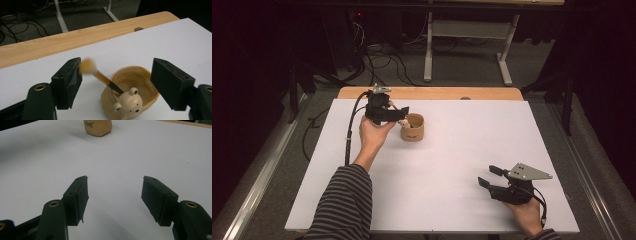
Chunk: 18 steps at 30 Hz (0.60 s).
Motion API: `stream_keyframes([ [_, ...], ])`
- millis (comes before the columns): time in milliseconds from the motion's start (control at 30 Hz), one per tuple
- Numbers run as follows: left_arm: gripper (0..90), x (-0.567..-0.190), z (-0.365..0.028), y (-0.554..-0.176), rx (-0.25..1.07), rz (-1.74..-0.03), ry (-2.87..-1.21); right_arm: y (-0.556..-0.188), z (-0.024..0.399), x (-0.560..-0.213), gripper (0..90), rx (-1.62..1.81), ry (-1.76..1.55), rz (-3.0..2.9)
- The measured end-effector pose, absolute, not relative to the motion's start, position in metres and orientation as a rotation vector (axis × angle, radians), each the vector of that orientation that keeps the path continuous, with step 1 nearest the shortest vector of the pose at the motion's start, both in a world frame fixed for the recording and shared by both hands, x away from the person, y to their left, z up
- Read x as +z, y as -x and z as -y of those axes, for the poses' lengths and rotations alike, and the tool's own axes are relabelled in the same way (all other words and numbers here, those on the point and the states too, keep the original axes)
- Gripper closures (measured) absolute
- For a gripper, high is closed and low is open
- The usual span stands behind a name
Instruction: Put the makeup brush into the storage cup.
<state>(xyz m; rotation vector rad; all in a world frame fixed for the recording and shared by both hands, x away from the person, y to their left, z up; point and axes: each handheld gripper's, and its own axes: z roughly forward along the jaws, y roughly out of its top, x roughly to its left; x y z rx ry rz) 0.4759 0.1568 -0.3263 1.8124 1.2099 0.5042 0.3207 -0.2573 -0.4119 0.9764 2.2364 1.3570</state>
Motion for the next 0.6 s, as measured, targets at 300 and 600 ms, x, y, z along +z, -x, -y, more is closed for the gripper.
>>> stream_keyframes([
  [300,20.4,-0.324,-0.170,-0.466,0.503,-1.200,-1.787,-0.320,0.257,-0.412,40.1,1.356,-0.972,-2.239],
  [600,18.8,-0.322,-0.178,-0.457,0.510,-1.181,-1.784,-0.321,0.257,-0.412,40.1,1.354,-0.974,-2.238],
])
